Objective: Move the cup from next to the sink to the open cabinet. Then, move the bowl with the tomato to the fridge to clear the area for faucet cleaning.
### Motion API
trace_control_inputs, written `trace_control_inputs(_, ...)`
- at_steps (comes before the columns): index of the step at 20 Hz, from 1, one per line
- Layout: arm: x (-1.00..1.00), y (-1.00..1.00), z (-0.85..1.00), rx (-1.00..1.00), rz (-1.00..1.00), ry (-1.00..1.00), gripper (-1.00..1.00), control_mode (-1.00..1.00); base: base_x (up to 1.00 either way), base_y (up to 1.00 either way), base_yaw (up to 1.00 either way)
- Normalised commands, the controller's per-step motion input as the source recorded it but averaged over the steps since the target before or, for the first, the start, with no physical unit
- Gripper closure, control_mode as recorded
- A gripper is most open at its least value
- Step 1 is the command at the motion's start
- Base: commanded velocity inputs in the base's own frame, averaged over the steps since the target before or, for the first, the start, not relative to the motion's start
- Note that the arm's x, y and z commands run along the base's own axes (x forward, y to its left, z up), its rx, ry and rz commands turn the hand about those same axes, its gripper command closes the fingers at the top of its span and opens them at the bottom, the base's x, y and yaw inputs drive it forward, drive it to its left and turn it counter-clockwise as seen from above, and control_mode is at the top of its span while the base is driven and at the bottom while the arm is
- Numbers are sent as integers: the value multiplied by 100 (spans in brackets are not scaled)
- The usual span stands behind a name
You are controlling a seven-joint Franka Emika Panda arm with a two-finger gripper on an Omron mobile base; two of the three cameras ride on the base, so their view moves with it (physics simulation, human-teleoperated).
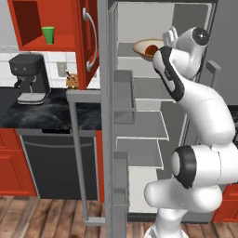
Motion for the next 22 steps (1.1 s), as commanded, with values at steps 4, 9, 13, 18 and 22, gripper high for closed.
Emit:
trace_control_inputs(4,65,0,0,2,-10,2,100,-100,0,0,0)
trace_control_inputs(9,58,0,0,2,-8,7,100,-100,0,0,0)
trace_control_inputs(13,61,0,0,4,-7,10,100,-100,0,0,0)
trace_control_inputs(18,62,0,0,1,-7,5,100,-100,0,0,0)
trace_control_inputs(22,49,0,0,0,-7,1,100,-100,0,0,0)
